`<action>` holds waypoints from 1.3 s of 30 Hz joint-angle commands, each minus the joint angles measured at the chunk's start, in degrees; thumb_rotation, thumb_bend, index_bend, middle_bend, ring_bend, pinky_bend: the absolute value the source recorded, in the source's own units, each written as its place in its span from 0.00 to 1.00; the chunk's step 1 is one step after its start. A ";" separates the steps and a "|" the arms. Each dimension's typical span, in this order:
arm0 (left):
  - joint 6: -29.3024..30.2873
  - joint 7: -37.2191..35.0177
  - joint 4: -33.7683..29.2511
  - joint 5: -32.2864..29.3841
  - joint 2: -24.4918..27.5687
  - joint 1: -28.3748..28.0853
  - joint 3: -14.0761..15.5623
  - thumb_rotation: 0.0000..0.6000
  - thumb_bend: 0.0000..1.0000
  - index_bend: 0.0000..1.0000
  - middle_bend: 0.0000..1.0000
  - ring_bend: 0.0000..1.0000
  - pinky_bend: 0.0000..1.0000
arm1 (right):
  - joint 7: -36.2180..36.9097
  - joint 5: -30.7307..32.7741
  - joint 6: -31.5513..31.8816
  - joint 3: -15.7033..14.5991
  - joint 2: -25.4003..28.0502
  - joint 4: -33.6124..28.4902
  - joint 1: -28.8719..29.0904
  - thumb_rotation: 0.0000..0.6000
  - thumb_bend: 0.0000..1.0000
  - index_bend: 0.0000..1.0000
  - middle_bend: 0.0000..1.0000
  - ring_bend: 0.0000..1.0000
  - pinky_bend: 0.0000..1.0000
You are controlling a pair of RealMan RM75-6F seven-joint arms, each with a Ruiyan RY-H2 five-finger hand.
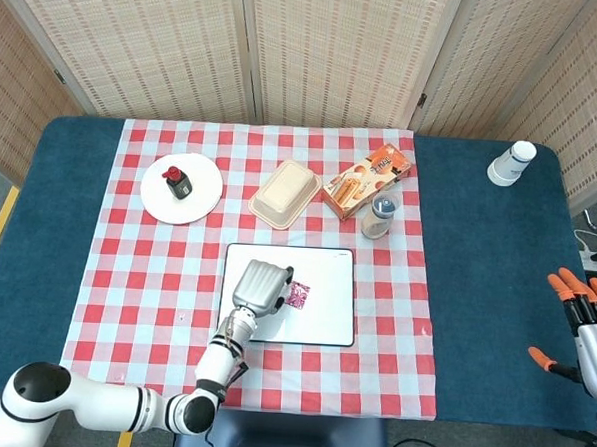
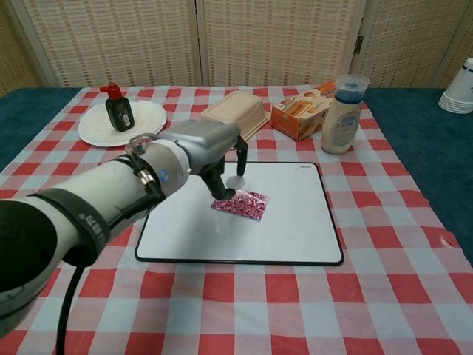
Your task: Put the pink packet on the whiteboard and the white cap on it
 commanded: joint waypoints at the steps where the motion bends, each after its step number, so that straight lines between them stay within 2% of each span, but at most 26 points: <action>1: 0.52 1.47 2.01 -0.70 -3.15 -1.87 -0.15 1.00 0.34 0.48 1.00 1.00 1.00 | 0.59 -0.01 0.22 -0.06 0.05 0.26 -0.21 1.00 0.05 0.09 0.00 0.00 0.03; 8: -0.76 1.40 8.27 -0.82 -7.30 -3.72 -0.38 1.00 0.34 0.48 1.00 1.00 1.00 | 1.97 0.68 0.23 0.09 0.62 0.43 -0.46 1.00 0.05 0.09 0.00 0.00 0.03; 15: -2.06 0.87 13.41 -0.34 -8.78 -3.94 -0.19 1.00 0.34 0.48 1.00 1.00 1.00 | 2.19 0.98 -0.64 0.04 0.75 0.41 -0.18 1.00 0.05 0.09 0.00 0.00 0.03; 27: -1.70 -0.02 15.13 1.29 -9.71 -3.57 -0.90 1.00 0.34 0.48 1.00 1.00 1.00 | 0.92 0.46 -1.51 -0.47 0.52 -0.31 0.19 1.00 0.05 0.10 0.00 0.00 0.03; 39: -2.44 -0.72 17.06 1.84 -10.40 -2.99 -1.23 1.00 0.31 0.38 1.00 1.00 1.00 | 0.95 0.60 -1.90 -0.50 0.48 -0.26 0.39 1.00 0.05 0.10 0.00 0.00 0.03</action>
